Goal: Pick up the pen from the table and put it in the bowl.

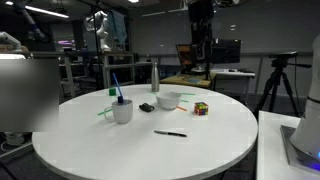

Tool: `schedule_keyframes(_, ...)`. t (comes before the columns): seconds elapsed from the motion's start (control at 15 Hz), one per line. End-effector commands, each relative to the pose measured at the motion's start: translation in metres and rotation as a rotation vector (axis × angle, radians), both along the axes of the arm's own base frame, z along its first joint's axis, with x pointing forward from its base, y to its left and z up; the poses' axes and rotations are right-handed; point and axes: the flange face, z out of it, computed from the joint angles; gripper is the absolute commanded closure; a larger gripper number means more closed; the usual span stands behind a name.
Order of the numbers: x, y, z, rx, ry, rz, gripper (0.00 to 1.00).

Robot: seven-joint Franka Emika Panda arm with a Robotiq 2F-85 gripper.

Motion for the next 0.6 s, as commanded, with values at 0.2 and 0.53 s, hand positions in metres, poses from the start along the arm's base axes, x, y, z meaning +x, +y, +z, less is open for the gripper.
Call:
schedule_keyframes(0.2,0.013,0.000,-0.008,0.027,0.023,0.072,0.00)
schedule_keyframes(0.53,0.037,-0.004,-0.036,0.080,0.087,0.233,0.00)
